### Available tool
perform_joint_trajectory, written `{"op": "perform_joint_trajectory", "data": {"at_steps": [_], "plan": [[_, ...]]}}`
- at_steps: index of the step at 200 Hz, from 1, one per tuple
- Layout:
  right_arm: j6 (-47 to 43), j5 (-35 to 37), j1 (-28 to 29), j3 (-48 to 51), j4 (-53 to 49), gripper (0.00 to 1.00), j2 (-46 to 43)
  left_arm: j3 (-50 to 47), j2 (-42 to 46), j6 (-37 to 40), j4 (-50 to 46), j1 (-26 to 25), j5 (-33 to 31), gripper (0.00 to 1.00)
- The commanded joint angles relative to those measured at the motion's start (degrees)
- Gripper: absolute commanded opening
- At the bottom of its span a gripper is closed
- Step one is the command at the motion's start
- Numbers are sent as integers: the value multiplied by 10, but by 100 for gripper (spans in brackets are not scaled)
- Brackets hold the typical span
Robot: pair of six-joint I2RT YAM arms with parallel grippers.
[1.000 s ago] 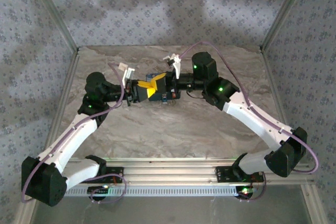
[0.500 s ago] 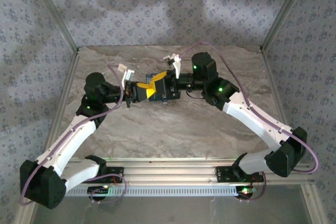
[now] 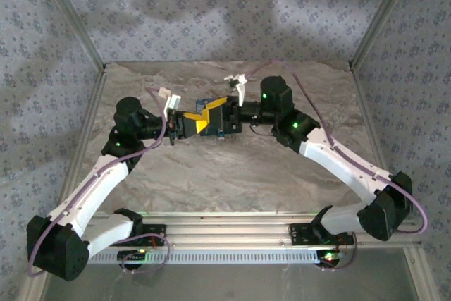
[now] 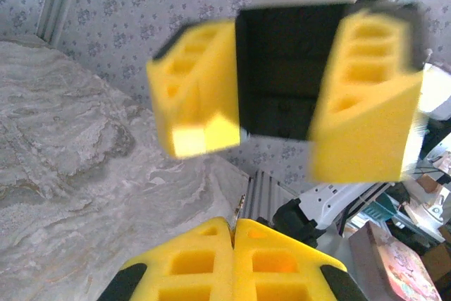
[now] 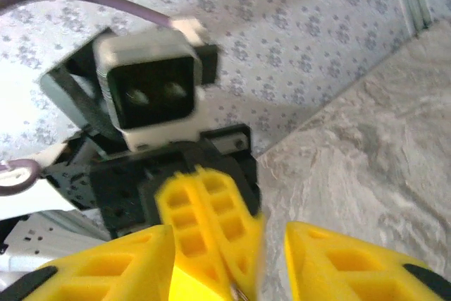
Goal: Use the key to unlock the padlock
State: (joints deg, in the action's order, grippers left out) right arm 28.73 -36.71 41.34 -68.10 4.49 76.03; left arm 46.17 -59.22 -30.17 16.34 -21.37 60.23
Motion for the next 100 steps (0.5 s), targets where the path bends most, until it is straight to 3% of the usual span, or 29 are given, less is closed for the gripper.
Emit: {"op": "perform_joint_trajectory", "data": {"at_steps": [1, 35, 100], "plan": [[61, 31, 0, 52, 92, 37, -23, 9, 15, -20, 2, 11, -19, 0], [82, 53, 18, 85, 152, 37, -26, 2, 5, -78, 29, 27, -27, 0], [87, 68, 24, 84, 177, 35, -16, 3, 6, -87, 31, 28, -18, 0]]}}
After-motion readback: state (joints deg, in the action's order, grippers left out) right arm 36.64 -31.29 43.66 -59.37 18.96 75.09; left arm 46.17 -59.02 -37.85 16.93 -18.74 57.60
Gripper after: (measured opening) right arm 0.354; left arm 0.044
